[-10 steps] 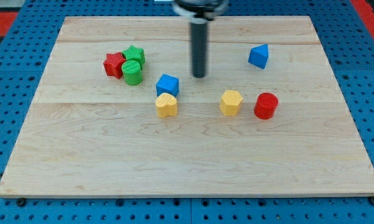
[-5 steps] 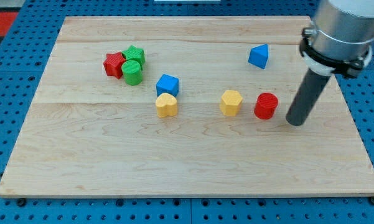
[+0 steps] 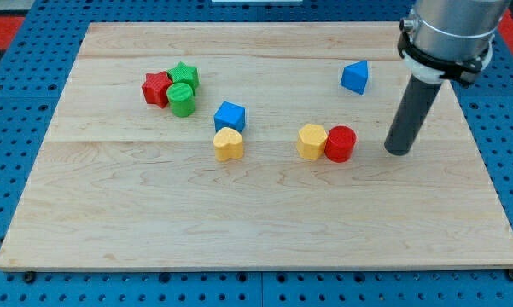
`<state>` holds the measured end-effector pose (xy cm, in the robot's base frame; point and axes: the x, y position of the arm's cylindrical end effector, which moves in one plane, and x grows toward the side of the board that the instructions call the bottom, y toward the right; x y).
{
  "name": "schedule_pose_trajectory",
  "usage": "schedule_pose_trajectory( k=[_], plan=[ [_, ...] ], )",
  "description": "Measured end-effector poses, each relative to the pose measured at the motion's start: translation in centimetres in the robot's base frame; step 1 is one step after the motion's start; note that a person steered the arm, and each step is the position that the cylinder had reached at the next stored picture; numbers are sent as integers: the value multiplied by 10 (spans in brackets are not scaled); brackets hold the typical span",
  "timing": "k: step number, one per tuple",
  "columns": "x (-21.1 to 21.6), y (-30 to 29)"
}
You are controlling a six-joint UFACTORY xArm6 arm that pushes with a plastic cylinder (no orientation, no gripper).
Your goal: Slide the red circle closer to the green circle
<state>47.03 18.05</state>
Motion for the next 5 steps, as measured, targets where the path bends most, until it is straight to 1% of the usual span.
schedule_pose_trajectory(
  k=[1, 2, 4, 5],
  plan=[
    [21, -30],
    [19, -62],
    [-39, -64],
    [-53, -59]
  ],
)
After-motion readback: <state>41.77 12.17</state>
